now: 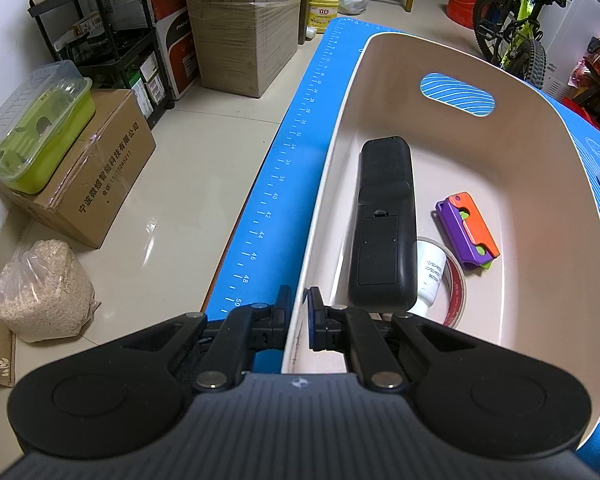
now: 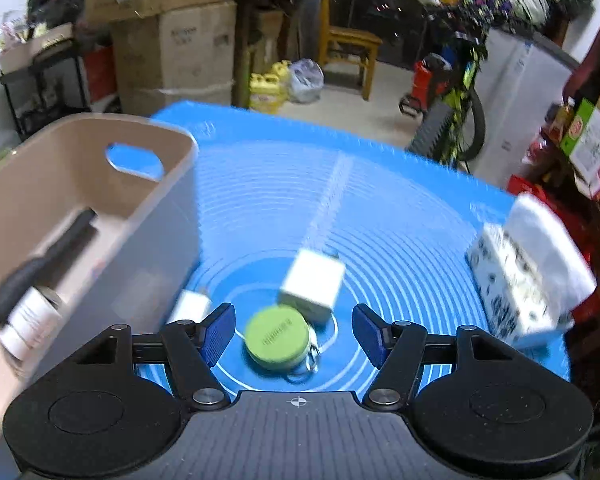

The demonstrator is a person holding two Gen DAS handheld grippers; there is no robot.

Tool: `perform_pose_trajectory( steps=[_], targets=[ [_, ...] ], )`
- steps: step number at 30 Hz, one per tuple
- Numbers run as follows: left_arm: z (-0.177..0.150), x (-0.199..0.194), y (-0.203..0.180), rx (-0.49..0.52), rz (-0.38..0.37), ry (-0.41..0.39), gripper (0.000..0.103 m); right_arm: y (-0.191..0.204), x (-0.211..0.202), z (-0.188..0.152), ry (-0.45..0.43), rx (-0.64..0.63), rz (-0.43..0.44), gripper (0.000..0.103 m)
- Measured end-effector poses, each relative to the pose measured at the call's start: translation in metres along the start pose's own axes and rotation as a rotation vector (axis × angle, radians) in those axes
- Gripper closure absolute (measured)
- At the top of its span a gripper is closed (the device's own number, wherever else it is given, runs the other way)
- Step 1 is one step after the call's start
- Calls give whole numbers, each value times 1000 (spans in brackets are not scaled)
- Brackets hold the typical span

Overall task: Organize rigid objects
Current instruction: 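Move the right tool back to the green round tin, then close the right gripper on the green round tin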

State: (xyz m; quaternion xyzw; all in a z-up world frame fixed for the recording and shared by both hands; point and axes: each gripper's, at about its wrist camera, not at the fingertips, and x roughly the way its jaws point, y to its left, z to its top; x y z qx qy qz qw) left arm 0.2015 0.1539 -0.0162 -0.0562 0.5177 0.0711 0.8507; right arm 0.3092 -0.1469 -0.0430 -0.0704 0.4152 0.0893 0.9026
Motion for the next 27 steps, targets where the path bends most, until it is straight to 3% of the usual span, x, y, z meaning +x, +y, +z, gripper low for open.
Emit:
perform_pose_trajectory(
  steps=[6,19,21,23,27],
  targets=[
    [0,0,0,0,0,0,93,2,33,-12,22,5,-1,31],
    [1,-1,-1,5,6,-1,93,29,50,-23,-8,-167,-33,31],
    [1,0,-1,4,6,-1,93,29,51,-23,-10,-166,-23,35],
    [1,0,-1,5,7,-1,93,28,51,-24,-15,-155,-9,49],
    [1,0,-1,4,6,-1,93,23,47,-28,-40,-152,-10,49]
  ],
)
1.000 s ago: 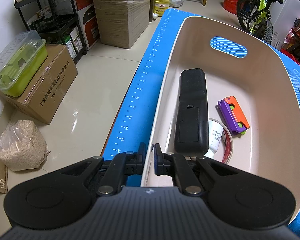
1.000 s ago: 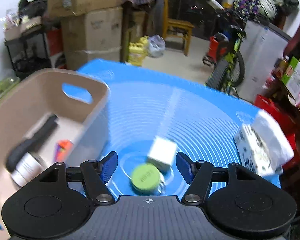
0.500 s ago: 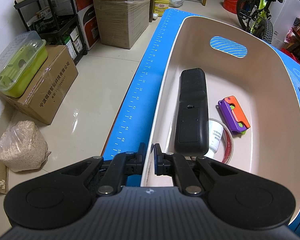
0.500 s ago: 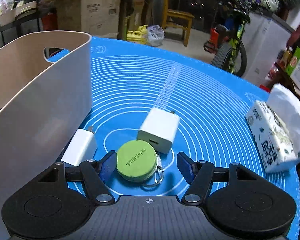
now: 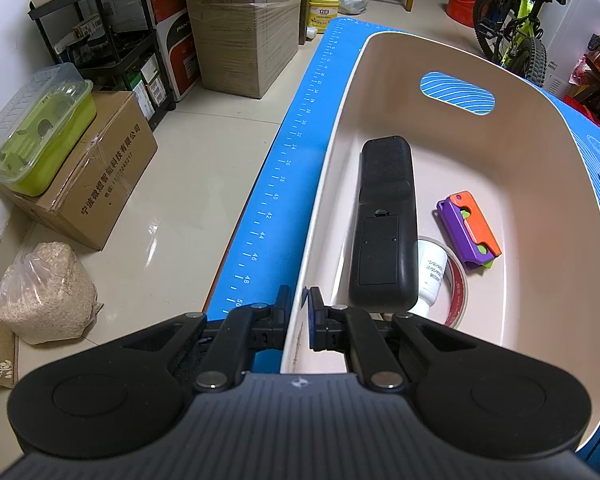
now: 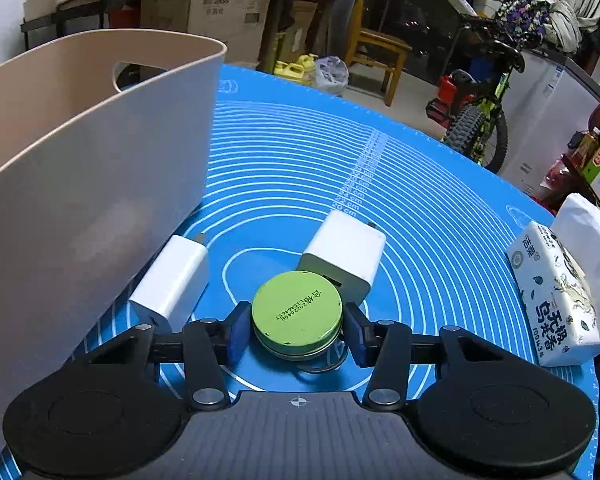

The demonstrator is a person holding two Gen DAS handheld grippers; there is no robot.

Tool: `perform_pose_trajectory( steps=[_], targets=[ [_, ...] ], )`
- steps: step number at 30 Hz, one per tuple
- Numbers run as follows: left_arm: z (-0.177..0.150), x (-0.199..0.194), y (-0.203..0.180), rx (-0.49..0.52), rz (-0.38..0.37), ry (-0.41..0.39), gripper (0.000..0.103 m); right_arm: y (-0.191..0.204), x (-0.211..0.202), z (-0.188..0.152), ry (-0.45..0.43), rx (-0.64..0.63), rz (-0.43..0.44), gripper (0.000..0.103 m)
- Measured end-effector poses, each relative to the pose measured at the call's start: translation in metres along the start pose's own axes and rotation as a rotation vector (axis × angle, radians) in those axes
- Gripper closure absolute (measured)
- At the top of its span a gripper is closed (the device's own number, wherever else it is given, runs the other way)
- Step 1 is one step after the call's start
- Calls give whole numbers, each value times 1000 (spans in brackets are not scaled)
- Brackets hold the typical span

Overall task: Organize rigid objects
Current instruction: 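Close the right gripper on the green round tin, then lower the tin onto the toy in the bin and release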

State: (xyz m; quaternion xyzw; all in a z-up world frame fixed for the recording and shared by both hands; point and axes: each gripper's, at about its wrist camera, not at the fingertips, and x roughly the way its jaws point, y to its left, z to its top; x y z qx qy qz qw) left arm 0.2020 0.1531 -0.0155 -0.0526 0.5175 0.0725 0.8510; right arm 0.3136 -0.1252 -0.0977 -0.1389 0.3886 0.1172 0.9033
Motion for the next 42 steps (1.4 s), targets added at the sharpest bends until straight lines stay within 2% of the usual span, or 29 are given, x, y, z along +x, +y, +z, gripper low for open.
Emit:
perform_pose_trajectory(
  steps=[4,12,16,20,25,30,35,42],
  targets=[
    [0,0,0,0,1,0,93,-3,-17,3,-43,30,-15,49],
    [0,0,0,-1,0,0,93,-5,-79,40,-227,73,-40,49],
    [0,0,0,-1,0,0,93,4,-102,67,-297,77,9,49],
    [0,0,1,-1,0,0,93,29,-113,89,-315,35,93,49],
    [0,0,0,0,0,0,93,74,-104,107,-265,-53,149,49],
    [0,0,0,0,0,0,93,114,-77,111,-146,-135,176,49],
    [0,0,1,-2,-2,1,93,127,-47,109,-9,-126,193,49],
    [0,0,1,-2,-1,1,93,132,-27,102,112,-151,194,49]
  ],
)
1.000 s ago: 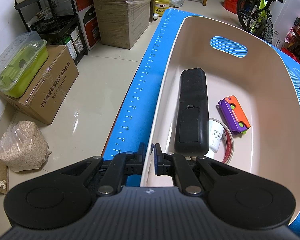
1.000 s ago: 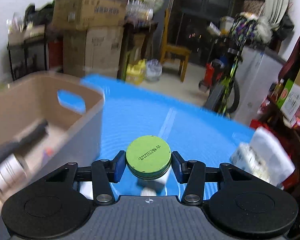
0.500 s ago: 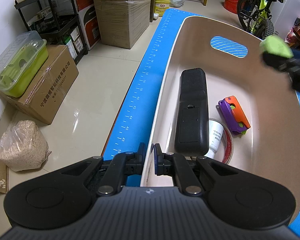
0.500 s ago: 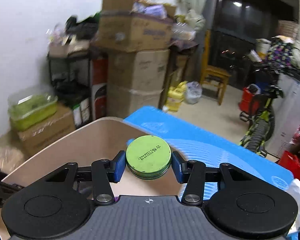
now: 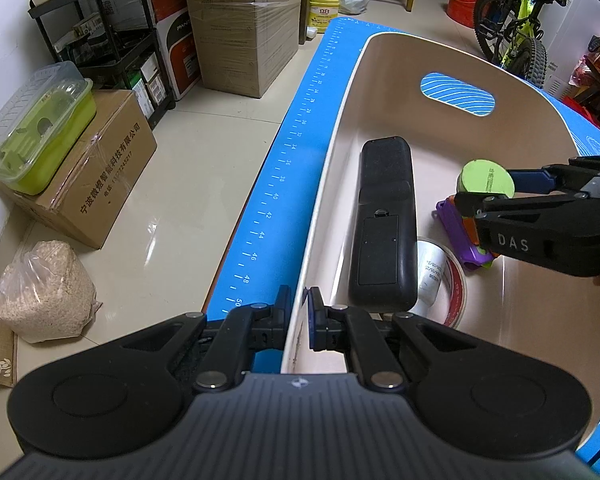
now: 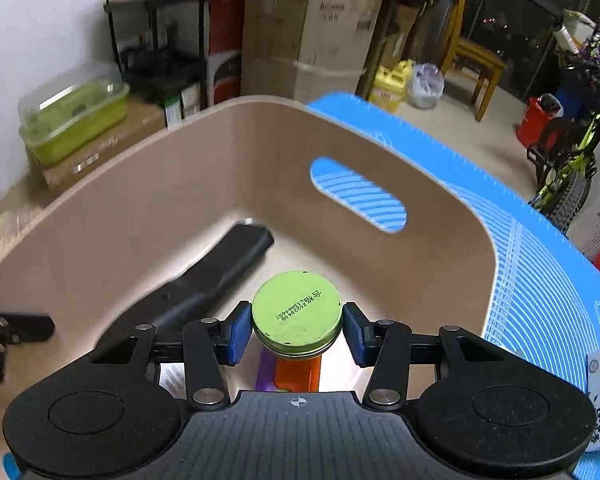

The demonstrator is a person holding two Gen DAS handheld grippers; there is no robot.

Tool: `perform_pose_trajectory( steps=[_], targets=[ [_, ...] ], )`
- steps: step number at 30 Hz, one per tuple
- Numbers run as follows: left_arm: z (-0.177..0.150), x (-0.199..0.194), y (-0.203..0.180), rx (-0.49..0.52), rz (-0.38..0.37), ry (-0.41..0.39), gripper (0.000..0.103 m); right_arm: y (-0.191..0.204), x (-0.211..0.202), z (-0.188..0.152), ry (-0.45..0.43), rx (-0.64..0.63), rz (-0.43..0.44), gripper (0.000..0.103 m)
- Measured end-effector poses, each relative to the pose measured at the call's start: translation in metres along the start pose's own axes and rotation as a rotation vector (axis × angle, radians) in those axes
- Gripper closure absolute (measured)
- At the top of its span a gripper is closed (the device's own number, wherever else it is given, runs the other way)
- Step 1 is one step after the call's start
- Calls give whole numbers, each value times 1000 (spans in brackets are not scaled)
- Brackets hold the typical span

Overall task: Organize rigid objects
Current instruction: 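Lower the tin onto the toy in the bin and release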

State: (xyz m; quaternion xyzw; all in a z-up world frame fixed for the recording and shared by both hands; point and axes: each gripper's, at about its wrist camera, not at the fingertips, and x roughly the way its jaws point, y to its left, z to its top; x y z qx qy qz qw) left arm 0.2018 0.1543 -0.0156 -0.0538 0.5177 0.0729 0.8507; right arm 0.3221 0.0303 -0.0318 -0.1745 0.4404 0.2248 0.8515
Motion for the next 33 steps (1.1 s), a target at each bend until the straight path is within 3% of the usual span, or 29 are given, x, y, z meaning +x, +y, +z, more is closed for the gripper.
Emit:
perform_pose_trajectory(
  steps=[13,18,23,33],
  targets=[
    [0,0,1,1,1,-3,93,-4,27,4,213,1,51,49],
    [0,0,0,1,2,-3,93,-2,31,4,235,-15,44,49],
    [0,1,1,0,2,-2,93,-3,25,5,213,-15,32,38],
    [0,1,1,-1,1,0,93,-3,-13,2,89,-31,30,35]
  ],
)
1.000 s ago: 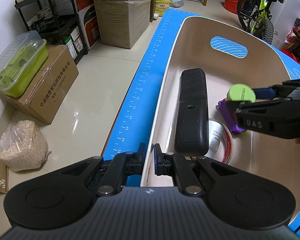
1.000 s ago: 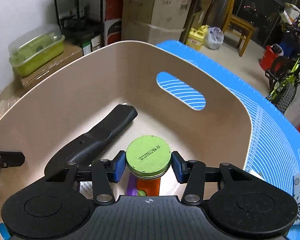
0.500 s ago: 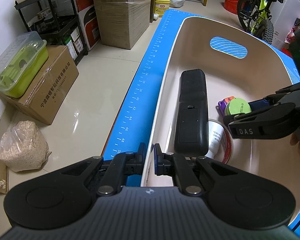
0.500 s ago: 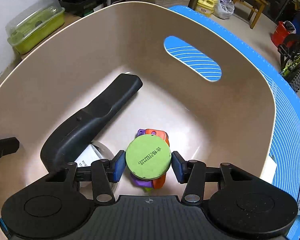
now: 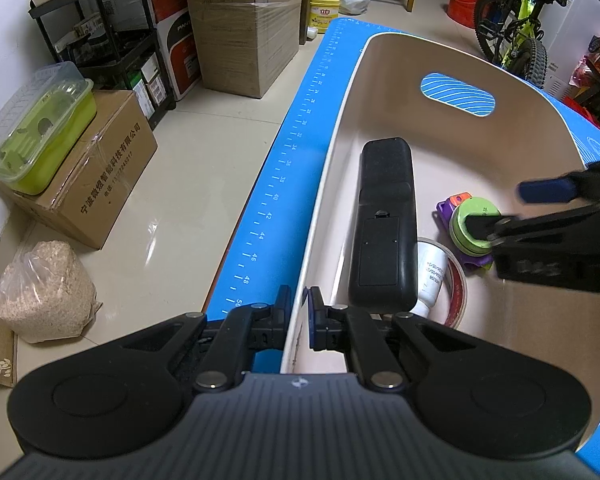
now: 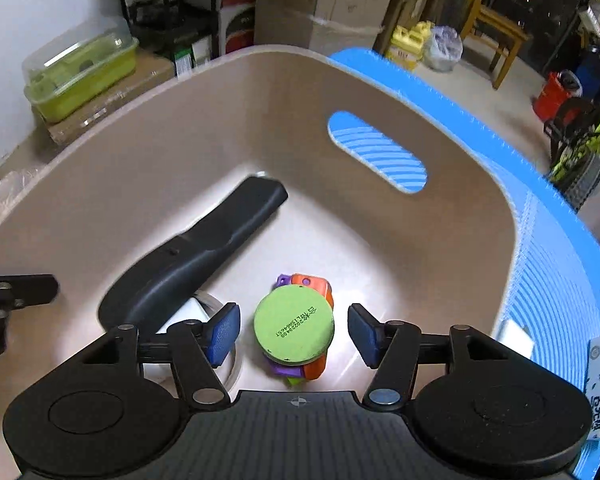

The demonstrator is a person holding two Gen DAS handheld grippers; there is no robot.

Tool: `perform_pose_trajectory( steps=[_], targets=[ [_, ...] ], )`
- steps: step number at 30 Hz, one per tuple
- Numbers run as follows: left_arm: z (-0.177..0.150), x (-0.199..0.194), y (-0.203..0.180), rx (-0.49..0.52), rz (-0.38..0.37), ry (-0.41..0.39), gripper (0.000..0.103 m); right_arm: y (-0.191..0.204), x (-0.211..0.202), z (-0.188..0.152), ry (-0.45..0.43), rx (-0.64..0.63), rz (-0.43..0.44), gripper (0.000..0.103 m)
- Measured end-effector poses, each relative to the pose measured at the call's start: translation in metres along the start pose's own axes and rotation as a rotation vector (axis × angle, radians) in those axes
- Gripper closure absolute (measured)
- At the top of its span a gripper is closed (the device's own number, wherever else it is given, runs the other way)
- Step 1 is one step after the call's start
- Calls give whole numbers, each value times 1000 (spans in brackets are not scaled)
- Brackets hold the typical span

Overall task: Organize rigid objects
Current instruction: 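Lower the tin onto the toy in the bin and release, then move the right tool back to the silver keys on the mat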

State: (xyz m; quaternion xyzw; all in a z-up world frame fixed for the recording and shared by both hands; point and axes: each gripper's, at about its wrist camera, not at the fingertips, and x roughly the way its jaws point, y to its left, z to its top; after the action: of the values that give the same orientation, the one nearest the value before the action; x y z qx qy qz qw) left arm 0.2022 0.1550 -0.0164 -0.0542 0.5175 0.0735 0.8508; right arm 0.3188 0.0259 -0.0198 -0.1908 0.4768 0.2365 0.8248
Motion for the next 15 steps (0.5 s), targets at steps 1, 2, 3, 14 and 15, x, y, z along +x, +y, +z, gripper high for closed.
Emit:
perform_pose_trajectory(
  steps=[1,2,3,14,15],
  targets=[
    [0,0,0,-1,0,0,93,-2,-8,0,-16,5,-6,33],
    [0,0,-1,-1,0,0,93,-4,-16,-1,-39,12,-13,32],
    [0,0,-1,-1,0,0,93,-8,-24,-1,-64,23,-18,32],
    [0,0,-2,1,4,0,93,-74,-96,-39,-288,233,-109,31],
    [0,0,-2,1,4,0,93,-82,-96,-47,-299,254,-128,31]
  ],
)
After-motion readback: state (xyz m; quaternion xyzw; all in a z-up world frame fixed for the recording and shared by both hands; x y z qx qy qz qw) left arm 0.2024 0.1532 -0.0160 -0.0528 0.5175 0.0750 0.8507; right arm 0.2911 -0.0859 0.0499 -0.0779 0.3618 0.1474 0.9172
